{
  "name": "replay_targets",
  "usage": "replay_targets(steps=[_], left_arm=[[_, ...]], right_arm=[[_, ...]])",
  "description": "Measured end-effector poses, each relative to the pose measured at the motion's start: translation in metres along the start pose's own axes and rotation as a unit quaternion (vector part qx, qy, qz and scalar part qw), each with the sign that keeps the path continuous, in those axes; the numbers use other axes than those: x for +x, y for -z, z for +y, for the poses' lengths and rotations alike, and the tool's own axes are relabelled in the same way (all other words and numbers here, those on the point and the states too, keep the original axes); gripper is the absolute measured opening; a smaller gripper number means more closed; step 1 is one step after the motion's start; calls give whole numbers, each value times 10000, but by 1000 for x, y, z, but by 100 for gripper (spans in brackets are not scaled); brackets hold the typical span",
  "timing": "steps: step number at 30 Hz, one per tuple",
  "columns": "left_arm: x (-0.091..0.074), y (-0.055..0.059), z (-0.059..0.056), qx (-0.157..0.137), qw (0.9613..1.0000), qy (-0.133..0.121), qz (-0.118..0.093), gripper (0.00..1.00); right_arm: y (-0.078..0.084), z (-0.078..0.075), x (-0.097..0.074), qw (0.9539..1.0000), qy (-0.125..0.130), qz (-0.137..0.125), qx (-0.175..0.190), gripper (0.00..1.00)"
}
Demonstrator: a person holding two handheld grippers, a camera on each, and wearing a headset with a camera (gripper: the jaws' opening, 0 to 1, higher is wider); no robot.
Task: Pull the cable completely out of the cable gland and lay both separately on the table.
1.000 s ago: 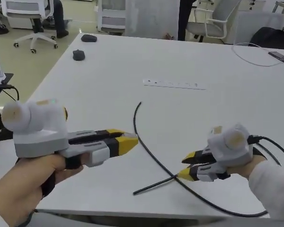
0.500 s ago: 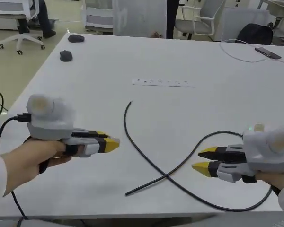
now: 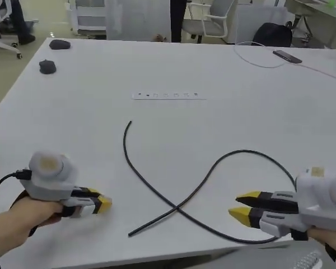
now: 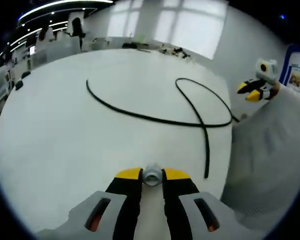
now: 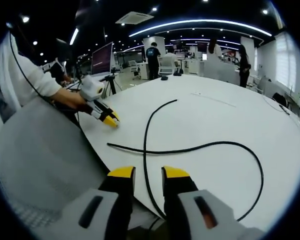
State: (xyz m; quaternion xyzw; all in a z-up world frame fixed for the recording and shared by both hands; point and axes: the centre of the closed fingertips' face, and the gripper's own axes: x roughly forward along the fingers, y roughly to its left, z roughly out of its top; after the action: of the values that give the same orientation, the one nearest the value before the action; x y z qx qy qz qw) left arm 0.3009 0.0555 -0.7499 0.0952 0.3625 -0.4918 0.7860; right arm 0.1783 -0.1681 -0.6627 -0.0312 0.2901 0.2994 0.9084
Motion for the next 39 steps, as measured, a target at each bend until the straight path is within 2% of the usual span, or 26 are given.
replay_targets(steps=[2, 3, 4, 8, 11, 13, 14, 16, 17, 18, 20, 22, 23, 26, 28, 30, 32, 33, 34, 39], left_arm=[[1, 6, 1, 87, 9999, -16, 101, 16], [0, -1, -1, 100, 9999, 1, -139, 16], [-2, 1, -1, 59, 10000, -12, -45, 17], [-4, -1, -1, 23, 10000, -37, -52, 17], [-5, -2, 0, -89, 9999, -58, -34, 30], [-11, -6, -2, -205, 9998, 28, -8, 39], [-17, -7, -4, -351, 9993, 77, 81, 41], [-30, -20, -4, -366, 9991, 67, -181, 45], [-37, -24, -3, -406, 9989, 48, -243, 46], [-49, -29, -3, -448, 9986, 65, -273, 47], [-74, -39, -4, -329, 9983, 68, -475, 52], [-96, -51, 1, -212, 9964, -115, -818, 61], [-113, -52, 3, -303, 9954, -211, -878, 64], [-149, -50, 1, -509, 9943, -293, -894, 77], [-171, -46, 0, -545, 9931, -472, -922, 79], [-190, -39, 0, -730, 9903, -696, -954, 79], [-201, -37, -2, -846, 9870, -759, -1140, 80], [-207, -34, -4, -1037, 9838, -788, -1230, 80], [-213, -27, -5, -1165, 9825, -828, -1192, 82], [-221, -12, -9, -1205, 9805, -1008, -1183, 83]], right_arm=[[1, 0, 1, 10000, 7, -8, 48, 21], [1, 0, 1, 10000, 22, -24, 69, 21], [0, 0, 1, 9999, 29, -42, 87, 20], [-5, -3, 0, 9998, 69, -132, 146, 21], [-8, -2, -1, 9998, 10, -136, 159, 22], [-10, -1, -1, 9997, -27, -128, 194, 25], [-10, -1, -2, 9997, -26, -117, 202, 26], [-10, -1, -2, 9995, -66, -41, 307, 31], [-9, -1, -3, 9992, -98, 14, 375, 33], [-9, -1, -3, 9991, -102, 61, 408, 36], [-10, -2, -6, 9991, -85, 104, 400, 40], [-11, -2, -9, 9987, -107, 143, 471, 46], [-12, -3, -12, 9985, -112, 162, 516, 48], [-16, -3, -18, 9979, -72, 177, 619, 55], [-16, -4, -24, 9971, -38, 235, 718, 58], [-16, -6, -30, 9965, 8, 265, 791, 60], [-16, -8, -34, 9960, 38, 282, 850, 61], [-15, -9, -38, 9955, 83, 277, 898, 62], [-14, -11, -41, 9947, 135, 289, 976, 63], [-8, -13, -49, 9929, 214, 294, 1132, 64]])
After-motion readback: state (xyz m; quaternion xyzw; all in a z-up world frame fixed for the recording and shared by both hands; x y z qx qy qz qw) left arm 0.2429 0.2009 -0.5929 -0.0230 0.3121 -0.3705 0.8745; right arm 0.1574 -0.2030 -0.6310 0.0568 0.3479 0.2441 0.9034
